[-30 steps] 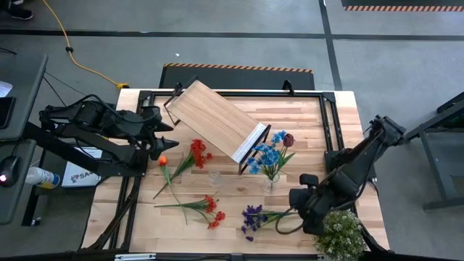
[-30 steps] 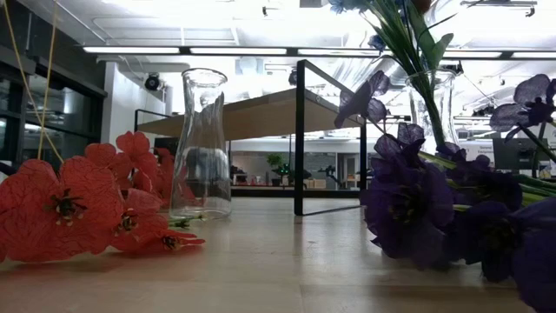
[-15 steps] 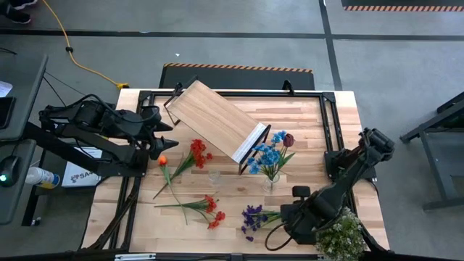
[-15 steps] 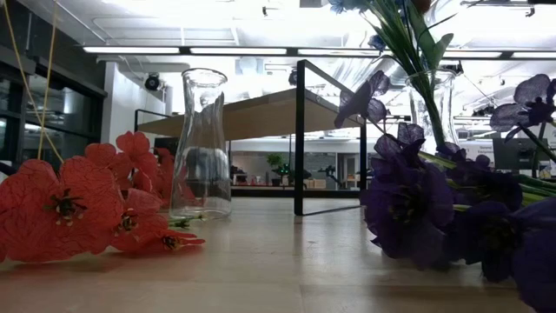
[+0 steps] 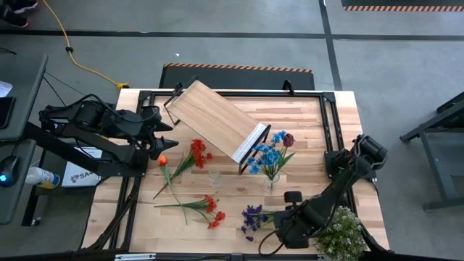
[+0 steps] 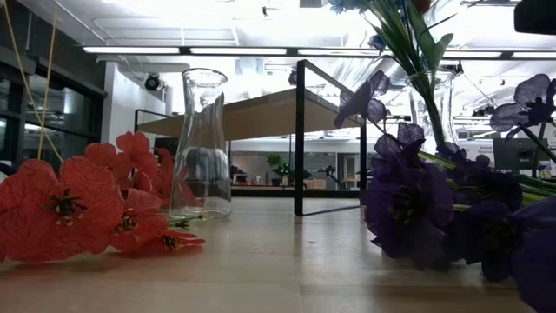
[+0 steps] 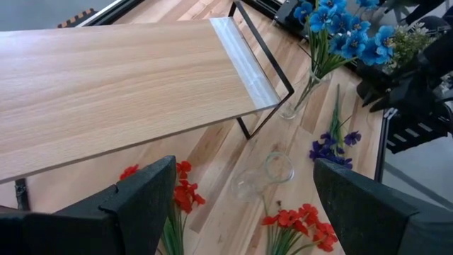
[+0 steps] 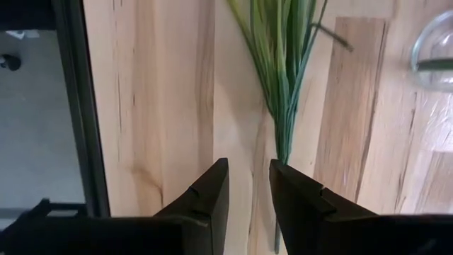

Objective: Pick and place flowers into a vace then onto a shelf
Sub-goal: Put the violet flowers into the right transparent vase

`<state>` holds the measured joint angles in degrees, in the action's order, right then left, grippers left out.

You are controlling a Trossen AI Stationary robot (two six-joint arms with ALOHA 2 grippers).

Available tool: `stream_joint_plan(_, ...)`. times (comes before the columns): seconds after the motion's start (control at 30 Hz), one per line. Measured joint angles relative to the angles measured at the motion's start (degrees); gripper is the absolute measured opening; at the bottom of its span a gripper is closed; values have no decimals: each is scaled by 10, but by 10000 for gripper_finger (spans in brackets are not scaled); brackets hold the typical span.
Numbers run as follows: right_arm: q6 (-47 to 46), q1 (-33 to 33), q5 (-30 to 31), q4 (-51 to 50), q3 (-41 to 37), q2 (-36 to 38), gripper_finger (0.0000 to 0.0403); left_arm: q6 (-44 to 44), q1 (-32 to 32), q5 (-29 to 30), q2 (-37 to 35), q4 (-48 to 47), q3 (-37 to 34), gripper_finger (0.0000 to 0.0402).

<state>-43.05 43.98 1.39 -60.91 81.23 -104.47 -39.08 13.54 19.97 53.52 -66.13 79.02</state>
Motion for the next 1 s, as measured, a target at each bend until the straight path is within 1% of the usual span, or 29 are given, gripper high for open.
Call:
stream_joint_plan(0.07, 0, -2, 11, 5, 0, -2, 94, 3, 0, 0, 0, 0, 0, 367)
stream_joint_plan(0.23, 0, -16, 14, 10, 0, -11, 94, 3, 0, 0, 0, 0, 0, 367)
stream_joint_plan(0.47, 5, -28, 2, 30, 0, -24, 94, 4, 0, -30, 0, -1, 0, 367)
stream_joint_plan(0.77, -20, -23, 0, 33, -2, -39, 94, 5, 0, -39, 0, -1, 0, 367)
stream_joint_plan(1.0, -76, -23, -7, 59, -70, -40, 94, 29, 0, -39, 0, -1, 0, 367)
